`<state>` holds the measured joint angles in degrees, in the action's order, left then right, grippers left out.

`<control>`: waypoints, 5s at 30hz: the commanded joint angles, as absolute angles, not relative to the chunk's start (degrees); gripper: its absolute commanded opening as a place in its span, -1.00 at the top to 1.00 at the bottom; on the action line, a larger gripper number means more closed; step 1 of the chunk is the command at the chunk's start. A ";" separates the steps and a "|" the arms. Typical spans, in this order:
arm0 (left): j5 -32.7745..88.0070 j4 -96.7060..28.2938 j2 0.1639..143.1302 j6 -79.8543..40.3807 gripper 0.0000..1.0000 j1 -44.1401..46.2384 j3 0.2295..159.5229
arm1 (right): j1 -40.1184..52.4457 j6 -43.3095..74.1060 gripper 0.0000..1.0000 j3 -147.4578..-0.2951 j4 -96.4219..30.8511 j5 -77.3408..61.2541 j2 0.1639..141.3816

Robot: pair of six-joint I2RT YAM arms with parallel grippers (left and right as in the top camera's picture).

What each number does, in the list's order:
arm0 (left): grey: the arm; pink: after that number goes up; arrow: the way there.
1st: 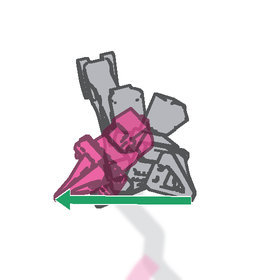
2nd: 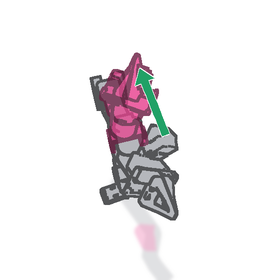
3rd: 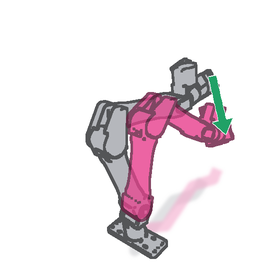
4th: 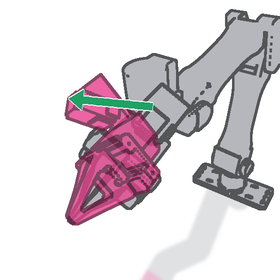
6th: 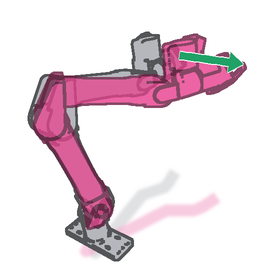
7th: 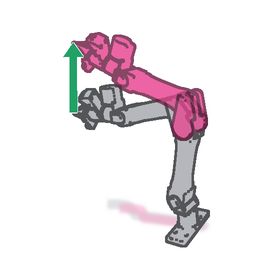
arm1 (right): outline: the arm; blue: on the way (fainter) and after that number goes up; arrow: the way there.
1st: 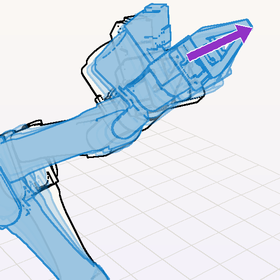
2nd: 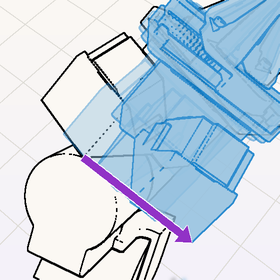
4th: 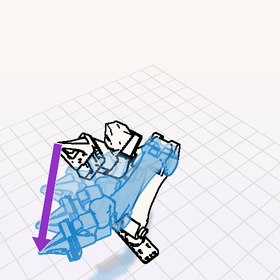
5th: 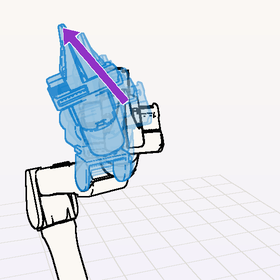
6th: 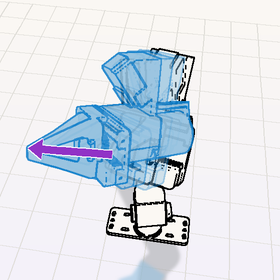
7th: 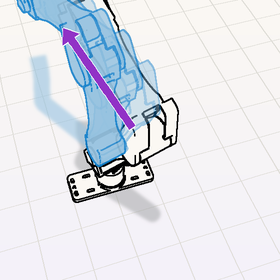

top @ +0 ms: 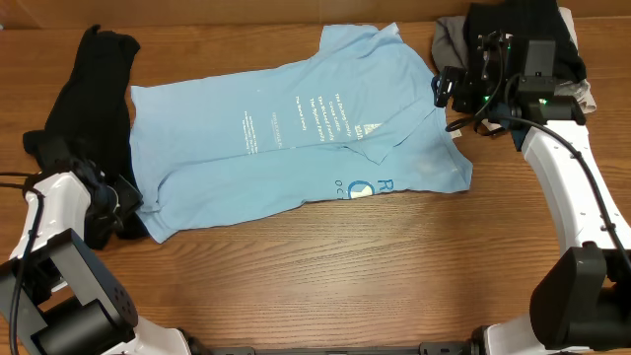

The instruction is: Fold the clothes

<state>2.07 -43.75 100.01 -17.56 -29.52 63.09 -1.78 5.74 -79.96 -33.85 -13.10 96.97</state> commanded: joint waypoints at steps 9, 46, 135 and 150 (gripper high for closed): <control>-6.15 -36.03 100.03 -17.78 0.01 -29.98 62.39 | -1.93 5.52 -1.00 -80.97 -33.54 -12.97 96.55; -1.89 -26.30 118.48 -16.32 -0.57 -35.40 61.23 | -1.93 5.52 -1.00 -80.97 -33.78 -12.95 97.97; -5.43 -69.76 76.75 -33.67 -1.00 0.67 65.14 | -1.91 19.49 -1.00 -85.78 -77.62 -5.10 78.19; -10.70 -37.69 77.38 -29.58 -0.95 -10.26 37.39 | 0.84 17.32 -1.00 -79.88 -69.95 -8.47 83.42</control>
<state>-8.03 -41.34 77.95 -32.84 -8.95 39.94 0.01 17.91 -80.18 -70.76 -7.73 82.59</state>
